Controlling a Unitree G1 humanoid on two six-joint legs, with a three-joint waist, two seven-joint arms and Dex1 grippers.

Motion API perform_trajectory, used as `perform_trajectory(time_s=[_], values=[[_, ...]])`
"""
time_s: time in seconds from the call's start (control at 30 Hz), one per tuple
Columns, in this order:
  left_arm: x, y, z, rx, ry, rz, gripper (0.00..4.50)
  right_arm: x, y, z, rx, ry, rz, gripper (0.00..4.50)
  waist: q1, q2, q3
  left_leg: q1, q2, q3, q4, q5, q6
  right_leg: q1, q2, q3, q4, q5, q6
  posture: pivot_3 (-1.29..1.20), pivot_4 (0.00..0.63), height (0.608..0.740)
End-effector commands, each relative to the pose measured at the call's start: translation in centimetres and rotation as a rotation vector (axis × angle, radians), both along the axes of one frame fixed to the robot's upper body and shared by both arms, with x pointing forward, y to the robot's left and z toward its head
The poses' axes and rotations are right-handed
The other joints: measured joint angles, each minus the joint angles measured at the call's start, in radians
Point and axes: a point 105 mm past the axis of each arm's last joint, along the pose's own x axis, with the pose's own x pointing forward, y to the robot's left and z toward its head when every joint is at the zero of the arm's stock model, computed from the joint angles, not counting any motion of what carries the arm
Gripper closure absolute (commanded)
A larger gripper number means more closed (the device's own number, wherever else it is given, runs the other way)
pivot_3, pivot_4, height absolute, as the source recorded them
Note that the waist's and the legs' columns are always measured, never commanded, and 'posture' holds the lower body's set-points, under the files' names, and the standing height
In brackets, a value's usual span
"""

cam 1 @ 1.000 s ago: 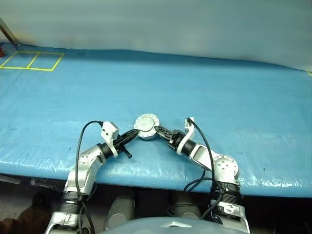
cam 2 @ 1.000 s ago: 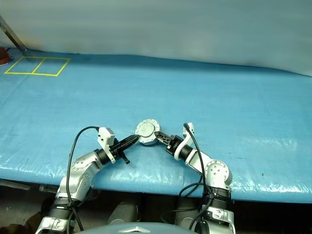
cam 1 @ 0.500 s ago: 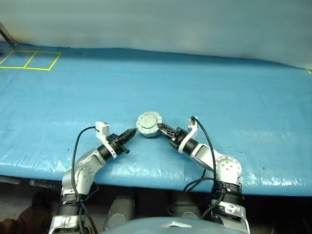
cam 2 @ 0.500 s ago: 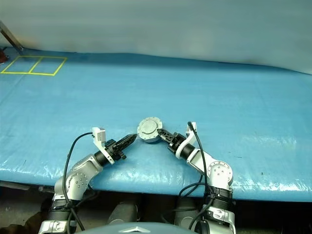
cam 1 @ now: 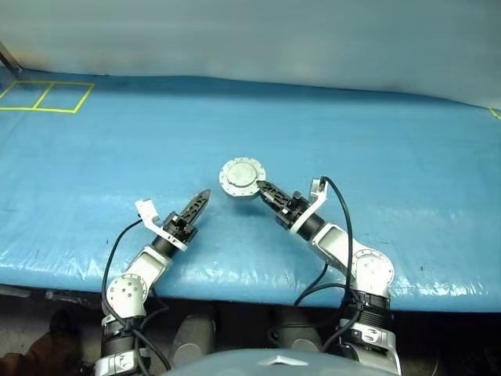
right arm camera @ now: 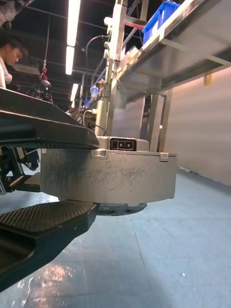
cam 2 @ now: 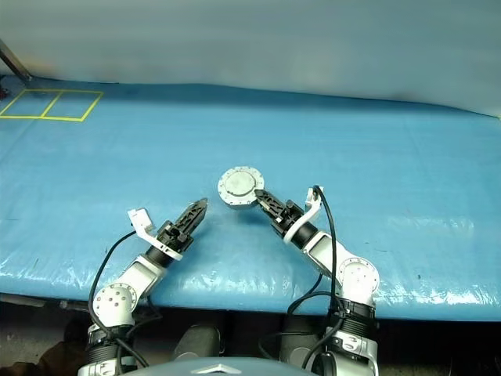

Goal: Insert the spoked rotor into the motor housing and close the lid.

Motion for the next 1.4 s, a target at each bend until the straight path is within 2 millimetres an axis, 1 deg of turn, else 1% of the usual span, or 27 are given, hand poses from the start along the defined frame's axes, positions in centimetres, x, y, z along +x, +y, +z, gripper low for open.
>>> perform_trajectory(time_s=[0.03, 0.07, 0.17, 0.23, 0.47, 0.57, 0.7, 0.73, 0.8, 0.9, 0.93, 1.1, 1.23, 1.37, 1.4], values=[[-0.4, -0.4, 1.7, -0.076, -0.047, -0.060, 0.21, -0.6, 1.4, 3.6, 0.110, -0.119, 0.041, 3.33, 0.000, 0.000, 0.000, 0.000, 0.000, 0.000, 0.000, 0.000, 0.000, 0.000, 0.000, 0.000, 0.000, 0.000, 0.000, 0.00, 0.150, 0.740], [-0.5, -0.5, 1.7, -0.092, -0.036, -0.069, 0.04, -0.7, 1.5, 3.7, 0.116, -0.125, 0.047, 3.33, 0.000, 0.000, 0.000, 0.000, 0.000, 0.000, 0.000, 0.000, 0.000, 0.000, 0.000, 0.000, 0.000, 0.000, 0.000, 0.00, 0.150, 0.740], [-0.4, -0.9, 1.6, -0.133, -0.007, -0.089, 0.04, -1.3, 2.0, 4.4, 0.127, -0.154, 0.086, 3.33, 0.000, 0.000, 0.000, 0.000, 0.000, 0.000, 0.000, 0.000, 0.000, 0.000, 0.000, 0.000, 0.000, 0.000, 0.000, 0.00, 0.150, 0.740], [-0.3, -1.1, 1.8, -0.167, -0.005, -0.093, 0.04, -1.6, 2.3, 4.4, 0.122, -0.160, 0.107, 3.33, 0.000, 0.000, 0.000, 0.000, 0.000, 0.000, 0.000, 0.000, 0.000, 0.000, 0.000, 0.000, 0.000, 0.000, 0.000, 0.00, 0.150, 0.740], [0.1, -2.3, 2.5, -0.186, -0.014, -0.131, 0.04, -2.4, 3.3, 3.9, 0.078, -0.162, 0.166, 3.33, 0.002, 0.000, 0.000, 0.000, 0.000, 0.000, 0.001, 0.000, 0.000, 0.000, 0.000, 0.001, 0.000, 0.000, 0.000, 0.00, 0.150, 0.740], [0.1, -2.5, 2.8, -0.177, -0.043, -0.133, 0.04, -2.7, 3.8, 3.5, 0.052, -0.158, 0.185, 3.33, 0.001, 0.000, 0.000, 0.000, 0.000, 0.000, 0.001, 0.000, 0.000, 0.000, 0.000, 0.001, 0.000, 0.000, 0.000, 0.00, 0.150, 0.740], [0.4, -2.5, 3.1, -0.176, -0.065, -0.117, 0.04, -2.7, 3.9, 3.4, 0.049, -0.160, 0.187, 3.33, 0.003, 0.000, 0.000, 0.000, 0.000, 0.001, 0.001, 0.000, 0.000, 0.000, 0.000, 0.001, 0.000, 0.000, 0.000, 0.00, 0.150, 0.740], [0.3, -2.7, 3.2, -0.173, -0.072, -0.119, 0.19, -2.7, 3.9, 3.4, 0.048, -0.161, 0.187, 3.33, 0.002, 0.000, 0.000, 0.000, 0.000, 0.001, 0.001, 0.000, 0.000, 0.000, 0.000, 0.001, 0.000, 0.000, 0.000, 0.00, 0.150, 0.740], [0.2, -2.9, 3.2, -0.171, -0.083, -0.121, 0.67, -2.7, 3.8, 3.4, 0.046, -0.162, 0.185, 3.33, 0.002, 0.000, 0.000, 0.000, 0.000, 0.001, 0.001, 0.000, 0.000, 0.000, 0.000, 0.001, 0.000, 0.000, 0.000, 0.00, 0.150, 0.740], [0.0, -2.9, 3.1, -0.180, -0.086, -0.119, 1.63, -2.6, 3.7, 3.3, 0.039, -0.157, 0.174, 3.33, 0.003, 0.000, 0.000, 0.000, 0.000, 0.001, 0.001, 0.000, 0.000, 0.000, 0.000, 0.001, 0.000, 0.000, 0.000, 0.00, 0.150, 0.740], [0.0, -2.9, 3.1, -0.181, -0.082, -0.117, 1.88, -2.5, 3.7, 3.2, 0.038, -0.155, 0.172, 3.33, 0.003, 0.000, 0.000, 0.000, 0.000, 0.001, 0.001, 0.000, 0.000, 0.000, 0.000, 0.001, 0.000, 0.000, 0.000, 0.00, 0.150, 0.740], [-0.1, -2.9, 2.9, -0.182, -0.075, -0.113, 1.89, -2.4, 3.8, 3.1, 0.029, -0.155, 0.174, 3.33, 0.003, 0.000, 0.000, 0.000, 0.000, 0.001, 0.001, 0.000, 0.000, 0.000, 0.000, 0.001, 0.000, 0.000, 0.000, 0.00, 0.150, 0.740], [-0.1, -2.8, 2.7, -0.182, -0.053, -0.104, 1.89, -2.3, 3.9, 2.8, -0.017, -0.168, 0.174, 3.33, 0.002, 0.000, 0.000, 0.000, 0.000, 0.001, 0.002, 0.000, 0.000, 0.000, 0.000, 0.001, 0.000, 0.000, 0.000, 0.00, 0.150, 0.740], [0.3, -3.0, 2.1, -0.158, 0.000, -0.093, 1.89, -1.9, 3.5, 2.6, -0.062, -0.198, 0.129, 3.33, 0.003, 0.000, 0.000, 0.000, 0.000, 0.001, 0.002, 0.000, 0.000, 0.000, 0.000, 0.001, 0.000, 0.000, 0.000, 0.00, 0.150, 0.740], [0.3, -3.0, 2.1, -0.156, 0.004, -0.093, 1.89, -1.9, 3.5, 2.6, -0.066, -0.208, 0.121, 2.98, 0.002, 0.000, 0.000, 0.000, 0.000, 0.001, 0.002, 0.000, 0.000, 0.000, 0.000, 0.001, 0.000, 0.000, 0.000, 0.00, 0.150, 0.740]])
